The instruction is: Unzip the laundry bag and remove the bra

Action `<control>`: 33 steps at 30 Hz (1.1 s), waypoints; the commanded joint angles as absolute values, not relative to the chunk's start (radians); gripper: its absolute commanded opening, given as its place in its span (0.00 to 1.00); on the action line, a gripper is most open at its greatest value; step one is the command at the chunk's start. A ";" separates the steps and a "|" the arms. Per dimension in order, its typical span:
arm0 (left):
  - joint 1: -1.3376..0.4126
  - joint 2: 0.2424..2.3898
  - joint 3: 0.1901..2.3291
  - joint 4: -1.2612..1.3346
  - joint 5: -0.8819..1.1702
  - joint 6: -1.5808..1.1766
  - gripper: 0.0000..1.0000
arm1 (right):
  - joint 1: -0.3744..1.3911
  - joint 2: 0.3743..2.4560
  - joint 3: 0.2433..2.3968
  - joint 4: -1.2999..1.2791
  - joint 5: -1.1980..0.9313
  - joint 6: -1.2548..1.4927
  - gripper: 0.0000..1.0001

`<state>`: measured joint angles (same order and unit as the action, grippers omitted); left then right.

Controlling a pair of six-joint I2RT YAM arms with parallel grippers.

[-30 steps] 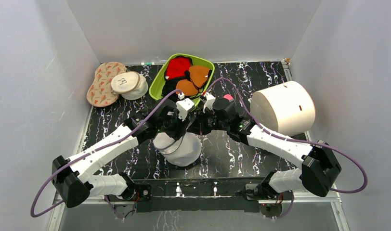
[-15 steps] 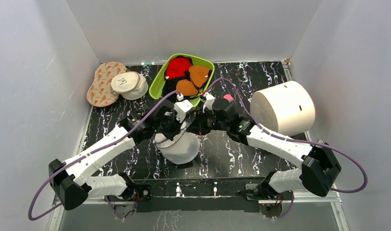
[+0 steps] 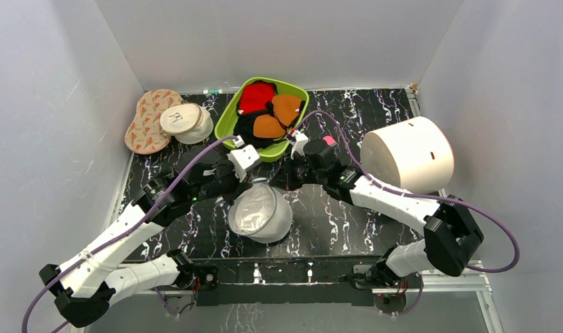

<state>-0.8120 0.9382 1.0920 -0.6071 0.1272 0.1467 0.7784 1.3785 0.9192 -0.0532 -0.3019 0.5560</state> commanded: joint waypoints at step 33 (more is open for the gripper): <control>-0.816 0.831 1.192 -0.407 0.361 0.239 0.00 | 0.676 1.720 1.252 -0.106 -0.962 -0.019 0.00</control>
<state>-0.8116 0.8455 1.1519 -0.5468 0.3027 0.2203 0.6842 1.6592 1.1648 -0.0906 -0.9302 0.0612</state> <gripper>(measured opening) 0.022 0.009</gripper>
